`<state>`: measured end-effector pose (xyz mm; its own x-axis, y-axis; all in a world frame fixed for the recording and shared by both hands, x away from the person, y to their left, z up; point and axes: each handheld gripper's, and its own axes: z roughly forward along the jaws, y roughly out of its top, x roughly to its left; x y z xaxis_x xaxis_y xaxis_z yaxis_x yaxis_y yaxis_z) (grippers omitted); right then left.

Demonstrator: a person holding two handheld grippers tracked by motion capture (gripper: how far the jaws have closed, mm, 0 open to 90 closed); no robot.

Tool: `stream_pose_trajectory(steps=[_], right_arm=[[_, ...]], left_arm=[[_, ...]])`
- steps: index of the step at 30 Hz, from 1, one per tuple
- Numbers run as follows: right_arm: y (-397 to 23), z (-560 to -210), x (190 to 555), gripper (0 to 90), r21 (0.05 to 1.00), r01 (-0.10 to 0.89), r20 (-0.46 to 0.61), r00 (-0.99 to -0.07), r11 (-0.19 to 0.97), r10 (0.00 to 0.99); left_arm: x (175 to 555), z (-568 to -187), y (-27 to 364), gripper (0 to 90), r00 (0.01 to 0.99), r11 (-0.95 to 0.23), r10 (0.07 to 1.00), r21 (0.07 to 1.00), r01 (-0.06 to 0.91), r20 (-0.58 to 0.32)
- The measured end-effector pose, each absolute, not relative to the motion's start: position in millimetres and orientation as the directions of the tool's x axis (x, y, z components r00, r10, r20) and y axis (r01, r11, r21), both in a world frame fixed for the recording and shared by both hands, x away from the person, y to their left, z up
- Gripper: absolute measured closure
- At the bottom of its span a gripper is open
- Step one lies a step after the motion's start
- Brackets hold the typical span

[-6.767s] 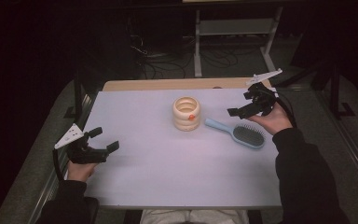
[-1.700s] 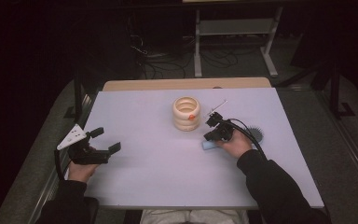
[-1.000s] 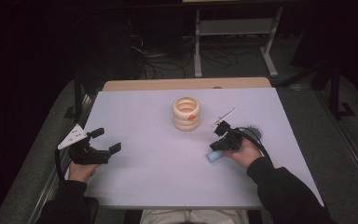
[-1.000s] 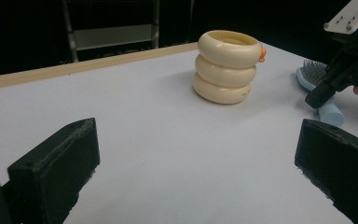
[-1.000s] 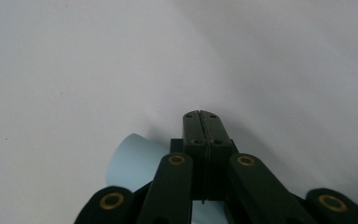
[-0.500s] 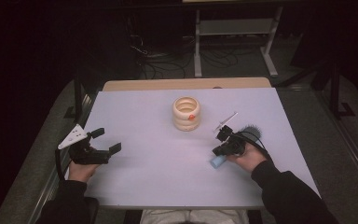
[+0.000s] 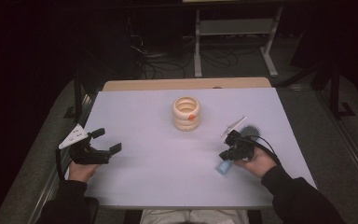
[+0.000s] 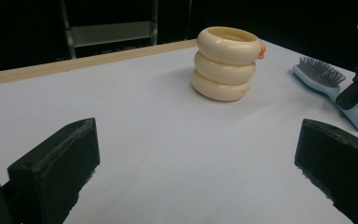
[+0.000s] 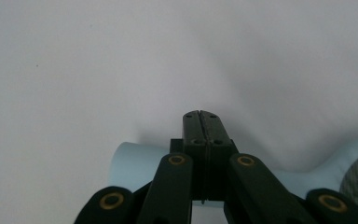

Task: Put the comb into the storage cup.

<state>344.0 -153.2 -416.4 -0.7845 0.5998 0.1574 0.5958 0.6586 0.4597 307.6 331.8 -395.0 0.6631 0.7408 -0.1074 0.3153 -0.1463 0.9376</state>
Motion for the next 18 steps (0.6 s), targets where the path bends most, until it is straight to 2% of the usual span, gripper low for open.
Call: stream_pose_trajectory(steps=[18], right_arm=[[-196.6,-421.1,327.6,89.0,0.454,0.62,0.191,-0.769,0.64,0.61]], left_arm=[[307.9,-395.5,331.1,0.0,0.661,-0.153,0.744,0.935,0.319,-0.104]])
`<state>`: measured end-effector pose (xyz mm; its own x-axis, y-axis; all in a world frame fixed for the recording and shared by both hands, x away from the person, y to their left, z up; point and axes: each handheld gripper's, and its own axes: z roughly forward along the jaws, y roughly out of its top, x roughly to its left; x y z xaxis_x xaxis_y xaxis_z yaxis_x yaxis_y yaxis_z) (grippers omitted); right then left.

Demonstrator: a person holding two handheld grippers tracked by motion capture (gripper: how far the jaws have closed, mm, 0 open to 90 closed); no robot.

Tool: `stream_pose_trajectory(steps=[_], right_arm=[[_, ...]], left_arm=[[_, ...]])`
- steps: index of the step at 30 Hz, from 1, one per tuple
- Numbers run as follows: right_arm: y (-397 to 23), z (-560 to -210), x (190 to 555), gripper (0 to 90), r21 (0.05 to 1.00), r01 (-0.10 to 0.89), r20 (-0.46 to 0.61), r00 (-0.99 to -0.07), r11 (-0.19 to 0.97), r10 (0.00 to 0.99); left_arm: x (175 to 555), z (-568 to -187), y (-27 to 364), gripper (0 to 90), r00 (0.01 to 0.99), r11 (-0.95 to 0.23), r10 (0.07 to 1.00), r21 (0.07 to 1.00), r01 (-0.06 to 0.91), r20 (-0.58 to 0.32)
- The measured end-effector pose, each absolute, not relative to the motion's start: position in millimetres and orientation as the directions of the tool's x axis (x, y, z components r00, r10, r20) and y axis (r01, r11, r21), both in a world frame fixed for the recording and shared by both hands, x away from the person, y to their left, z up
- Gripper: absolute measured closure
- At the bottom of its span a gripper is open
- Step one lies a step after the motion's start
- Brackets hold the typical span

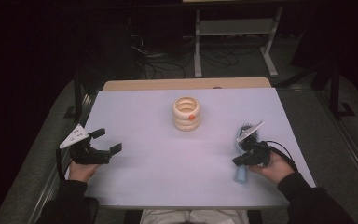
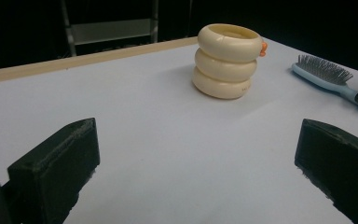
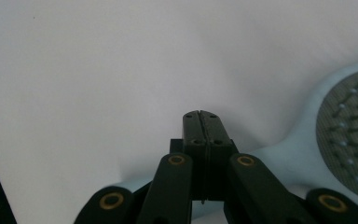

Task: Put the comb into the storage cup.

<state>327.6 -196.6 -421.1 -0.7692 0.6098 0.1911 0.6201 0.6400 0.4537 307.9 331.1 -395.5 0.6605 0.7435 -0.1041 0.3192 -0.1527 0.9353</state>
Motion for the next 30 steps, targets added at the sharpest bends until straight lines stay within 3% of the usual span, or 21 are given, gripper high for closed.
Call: stream_pose_trajectory(steps=[30], right_arm=[[-252.9,-415.5,311.7,89.0,0.462,0.636,0.148,-0.743,0.618,0.653]], left_arm=[[308.1,-395.8,330.9,0.0,0.659,-0.157,0.745,0.933,0.324,-0.103]])
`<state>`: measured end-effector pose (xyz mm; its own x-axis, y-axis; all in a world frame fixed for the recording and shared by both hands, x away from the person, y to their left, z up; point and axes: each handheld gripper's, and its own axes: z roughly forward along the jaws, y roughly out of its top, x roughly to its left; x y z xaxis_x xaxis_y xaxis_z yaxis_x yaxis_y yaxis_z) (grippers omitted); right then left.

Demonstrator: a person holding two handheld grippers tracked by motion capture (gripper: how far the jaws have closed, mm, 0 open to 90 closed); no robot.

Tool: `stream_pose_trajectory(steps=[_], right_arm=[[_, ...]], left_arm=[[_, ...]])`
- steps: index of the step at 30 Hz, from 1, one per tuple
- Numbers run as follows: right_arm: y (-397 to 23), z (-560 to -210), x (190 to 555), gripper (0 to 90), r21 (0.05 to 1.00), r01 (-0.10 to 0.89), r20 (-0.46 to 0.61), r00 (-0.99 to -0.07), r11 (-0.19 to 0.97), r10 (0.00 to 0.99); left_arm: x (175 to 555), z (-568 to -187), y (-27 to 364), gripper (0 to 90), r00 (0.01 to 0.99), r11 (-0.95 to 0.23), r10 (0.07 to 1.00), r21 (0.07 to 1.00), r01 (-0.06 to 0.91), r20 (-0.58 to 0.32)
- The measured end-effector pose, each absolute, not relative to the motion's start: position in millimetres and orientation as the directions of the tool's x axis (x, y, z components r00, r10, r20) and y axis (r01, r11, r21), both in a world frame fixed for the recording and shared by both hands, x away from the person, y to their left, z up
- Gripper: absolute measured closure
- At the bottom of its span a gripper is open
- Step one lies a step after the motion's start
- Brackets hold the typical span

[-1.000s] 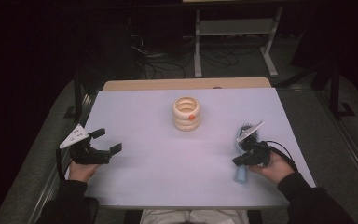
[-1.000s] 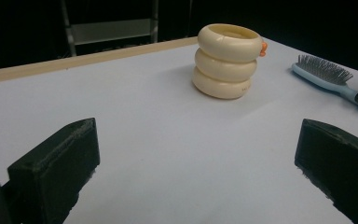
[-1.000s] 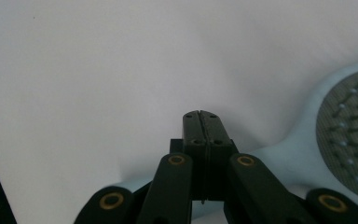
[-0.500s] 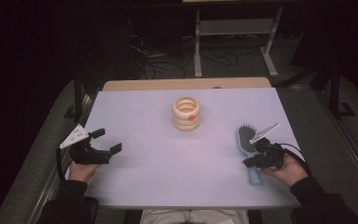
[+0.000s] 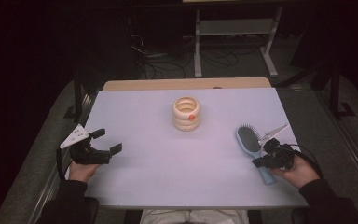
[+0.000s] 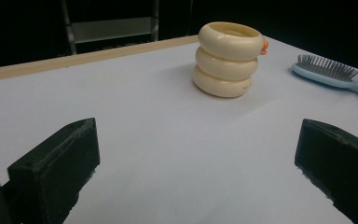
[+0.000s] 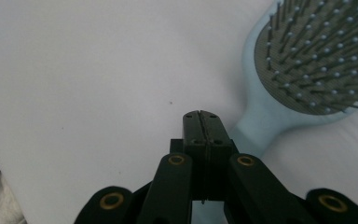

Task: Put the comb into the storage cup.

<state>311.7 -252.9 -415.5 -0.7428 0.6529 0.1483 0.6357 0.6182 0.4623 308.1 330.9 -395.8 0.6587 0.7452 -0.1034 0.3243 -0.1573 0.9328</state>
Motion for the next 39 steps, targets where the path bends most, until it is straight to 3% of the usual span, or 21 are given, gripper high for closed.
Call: stream_pose_trajectory(steps=[28,39], right_arm=[[-279.4,-388.8,304.8,84.6,0.517,0.665,0.124,-0.682,0.54,0.721],[-262.6,-410.1,300.8,87.2,0.499,0.671,0.177,-0.698,0.548,0.694]], left_arm=[[308.1,-396.0,330.3,0.0,0.659,-0.161,0.745,0.931,0.327,-0.103],[307.9,-395.9,330.3,0.0,0.659,-0.161,0.745,0.931,0.326,-0.102]])
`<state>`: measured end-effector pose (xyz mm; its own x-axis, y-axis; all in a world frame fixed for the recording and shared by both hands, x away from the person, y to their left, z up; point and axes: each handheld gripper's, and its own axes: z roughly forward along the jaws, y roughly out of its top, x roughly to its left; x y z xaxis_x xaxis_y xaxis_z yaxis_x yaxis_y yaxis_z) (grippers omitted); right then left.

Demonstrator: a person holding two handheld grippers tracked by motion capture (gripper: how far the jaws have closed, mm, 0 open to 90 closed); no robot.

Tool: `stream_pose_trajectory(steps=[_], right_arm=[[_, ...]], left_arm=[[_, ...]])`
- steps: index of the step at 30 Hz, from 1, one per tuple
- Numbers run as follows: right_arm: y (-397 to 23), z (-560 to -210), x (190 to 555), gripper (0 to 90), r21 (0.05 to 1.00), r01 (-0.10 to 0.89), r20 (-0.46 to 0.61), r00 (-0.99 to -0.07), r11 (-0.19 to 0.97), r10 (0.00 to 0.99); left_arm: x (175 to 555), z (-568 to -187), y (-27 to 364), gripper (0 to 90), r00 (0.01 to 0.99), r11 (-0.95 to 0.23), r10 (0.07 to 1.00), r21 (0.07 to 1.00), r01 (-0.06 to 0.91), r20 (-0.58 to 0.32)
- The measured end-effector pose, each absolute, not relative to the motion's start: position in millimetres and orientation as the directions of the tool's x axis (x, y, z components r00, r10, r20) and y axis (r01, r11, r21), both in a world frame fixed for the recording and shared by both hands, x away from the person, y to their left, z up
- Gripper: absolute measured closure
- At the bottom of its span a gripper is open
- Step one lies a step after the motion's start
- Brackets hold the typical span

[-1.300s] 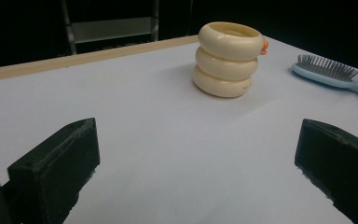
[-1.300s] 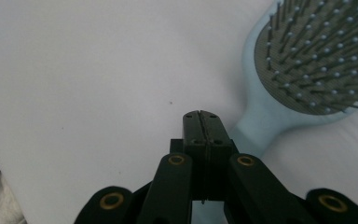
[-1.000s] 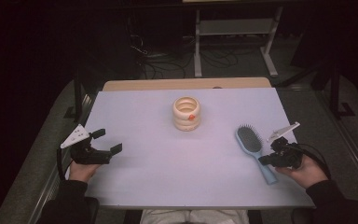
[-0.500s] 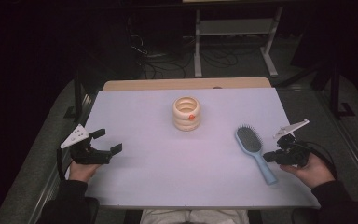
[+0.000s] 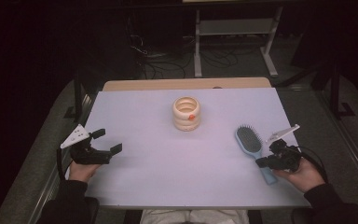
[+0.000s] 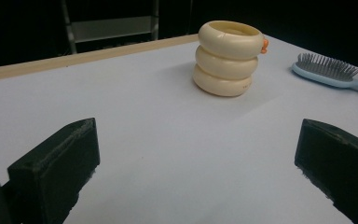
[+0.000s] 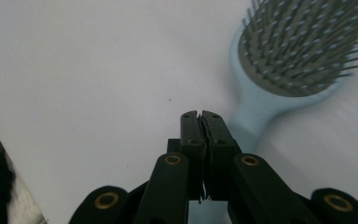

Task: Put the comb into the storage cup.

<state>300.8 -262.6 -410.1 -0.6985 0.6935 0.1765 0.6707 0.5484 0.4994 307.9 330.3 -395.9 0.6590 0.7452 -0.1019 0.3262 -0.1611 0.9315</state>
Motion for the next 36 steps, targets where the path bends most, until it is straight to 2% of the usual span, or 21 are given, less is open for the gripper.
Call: stream_pose_trajectory(steps=[14,19,22,36], right_arm=[[-266.8,-414.1,298.3,89.0,0.498,0.666,0.167,-0.702,0.555,0.692],[-260.3,-416.4,298.0,89.1,0.472,0.657,0.15,-0.716,0.587,0.681],[-259.0,-420.3,298.8,89.1,0.433,0.657,0.104,-0.716,0.617,0.69],[-285.5,-415.6,300.4,89.1,0.457,0.688,0.103,-0.671,0.564,0.735]], left_arm=[[308.0,-395.9,330.0,0.0,0.66,-0.162,0.745,0.931,0.326,-0.101],[307.8,-395.8,330.1,0.0,0.659,-0.161,0.745,0.932,0.326,-0.102],[307.8,-395.8,330.1,0.0,0.659,-0.161,0.745,0.932,0.326,-0.102],[308.2,-396.1,330.0,0.0,0.659,-0.164,0.745,0.93,0.328,-0.101]])
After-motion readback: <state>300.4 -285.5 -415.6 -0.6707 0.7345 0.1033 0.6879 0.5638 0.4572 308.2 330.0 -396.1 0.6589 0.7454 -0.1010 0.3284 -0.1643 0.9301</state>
